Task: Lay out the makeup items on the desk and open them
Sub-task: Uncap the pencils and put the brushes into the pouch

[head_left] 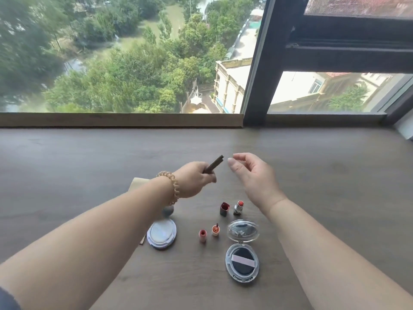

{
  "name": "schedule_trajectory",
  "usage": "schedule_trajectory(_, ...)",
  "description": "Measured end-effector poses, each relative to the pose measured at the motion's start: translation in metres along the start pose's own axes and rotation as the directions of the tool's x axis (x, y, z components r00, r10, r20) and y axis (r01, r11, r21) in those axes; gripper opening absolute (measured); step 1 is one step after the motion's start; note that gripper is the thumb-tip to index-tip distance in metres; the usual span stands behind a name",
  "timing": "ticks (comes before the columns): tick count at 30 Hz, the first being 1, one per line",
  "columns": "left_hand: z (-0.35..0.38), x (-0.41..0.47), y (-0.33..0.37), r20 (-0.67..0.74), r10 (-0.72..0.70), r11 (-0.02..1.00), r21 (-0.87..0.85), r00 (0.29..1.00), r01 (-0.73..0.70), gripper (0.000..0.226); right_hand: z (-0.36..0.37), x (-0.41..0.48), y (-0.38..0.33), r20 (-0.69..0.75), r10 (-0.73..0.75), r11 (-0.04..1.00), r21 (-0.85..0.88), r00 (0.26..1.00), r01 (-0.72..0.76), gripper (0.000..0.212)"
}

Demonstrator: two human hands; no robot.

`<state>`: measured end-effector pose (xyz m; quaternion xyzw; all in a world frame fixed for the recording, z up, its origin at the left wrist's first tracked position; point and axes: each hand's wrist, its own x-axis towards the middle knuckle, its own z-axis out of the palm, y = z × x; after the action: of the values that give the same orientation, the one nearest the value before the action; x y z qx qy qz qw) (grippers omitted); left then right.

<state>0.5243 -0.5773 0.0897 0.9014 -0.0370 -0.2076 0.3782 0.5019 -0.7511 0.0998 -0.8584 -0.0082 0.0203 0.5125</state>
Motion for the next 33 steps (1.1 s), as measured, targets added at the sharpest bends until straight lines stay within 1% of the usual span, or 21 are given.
schedule_trajectory(1, -0.007, -0.014, 0.009, 0.059, 0.026, 0.996, -0.084, 0.998, -0.021, 0.016, 0.004, 0.000, -0.012, 0.075, 0.003, 0.999, 0.040, 0.997, -0.006, 0.036)
schedule_trajectory(2, -0.013, -0.028, 0.015, 0.103, 0.046, 0.988, -0.148, 0.994, -0.031, 0.017, 0.008, -0.001, -0.023, 0.146, -0.019, 0.995, 0.099, 0.989, 0.004, 0.030)
schedule_trajectory(4, -0.026, -0.053, 0.022, 0.130, 0.080, 0.974, -0.221, 0.988, -0.050, 0.020, 0.015, -0.007, -0.050, 0.220, -0.113, 0.965, 0.255, 0.969, 0.055, 0.019)
schedule_trajectory(6, -0.041, -0.075, 0.026, 0.104, 0.088, 0.959, -0.279, 0.991, -0.056, 0.017, 0.023, -0.013, -0.073, 0.236, -0.177, 0.916, 0.393, 0.955, 0.073, 0.018)
schedule_trajectory(9, -0.068, -0.101, 0.025, 0.059, 0.076, 0.919, -0.391, 0.995, -0.047, 0.009, 0.031, -0.014, -0.094, 0.216, -0.229, 0.880, 0.462, 0.949, 0.107, 0.018)
schedule_trajectory(11, -0.087, -0.117, 0.016, 0.034, 0.036, 0.889, -0.457, 0.999, -0.016, 0.023, 0.034, -0.011, -0.106, 0.151, -0.215, 0.855, 0.507, 0.965, 0.112, 0.015)
schedule_trajectory(13, -0.101, -0.131, 0.006, -0.007, 0.004, 0.838, -0.546, 1.000, -0.007, 0.027, 0.034, -0.008, -0.115, 0.103, -0.169, 0.812, 0.578, 0.980, 0.079, 0.012)
schedule_trajectory(15, -0.110, -0.144, -0.004, -0.072, -0.008, 0.781, -0.624, 0.997, -0.039, 0.024, 0.036, -0.009, -0.126, 0.113, -0.130, 0.757, 0.653, 0.985, 0.025, 0.010)
schedule_trajectory(18, -0.112, -0.153, -0.009, -0.155, 0.006, 0.725, -0.679, 0.988, -0.111, 0.022, 0.047, -0.015, -0.140, 0.219, -0.096, 0.596, 0.794, 0.971, -0.121, 0.017)
schedule_trajectory(19, -0.112, -0.154, -0.010, -0.170, 0.012, 0.708, -0.694, 0.985, -0.128, 0.022, 0.053, -0.018, -0.144, 0.255, -0.094, 0.556, 0.815, 0.962, -0.161, 0.019)
schedule_trajectory(20, -0.111, -0.155, -0.010, -0.182, 0.016, 0.697, -0.703, 0.983, -0.141, 0.022, 0.060, -0.021, -0.147, 0.276, -0.094, 0.554, 0.813, 0.957, -0.180, 0.022)
schedule_trajectory(21, -0.110, -0.157, -0.010, -0.191, 0.018, 0.694, -0.704, 0.981, -0.150, 0.022, 0.067, -0.024, -0.150, 0.280, -0.088, 0.580, 0.795, 0.956, -0.179, 0.026)
schedule_trajectory(23, -0.109, -0.159, -0.012, -0.199, 0.022, 0.707, -0.690, 0.980, -0.155, 0.022, 0.077, -0.029, -0.152, 0.248, -0.060, 0.628, 0.762, 0.967, -0.156, 0.028)
schedule_trajectory(26, -0.108, -0.162, -0.016, -0.189, 0.030, 0.733, -0.664, 0.982, -0.150, 0.022, 0.086, -0.033, -0.155, 0.199, -0.030, 0.659, 0.741, 0.980, -0.130, 0.027)
schedule_trajectory(29, -0.108, -0.163, -0.019, -0.177, 0.038, 0.750, -0.646, 0.984, -0.145, 0.021, 0.089, -0.036, -0.158, 0.169, -0.036, 0.743, 0.663, 0.985, -0.086, 0.027)
schedule_trajectory(33, -0.109, -0.164, -0.024, -0.183, -0.009, 0.700, -0.703, 0.983, -0.125, 0.019, 0.092, -0.036, -0.160, 0.143, -0.062, 0.824, 0.565, 0.988, -0.030, 0.028)
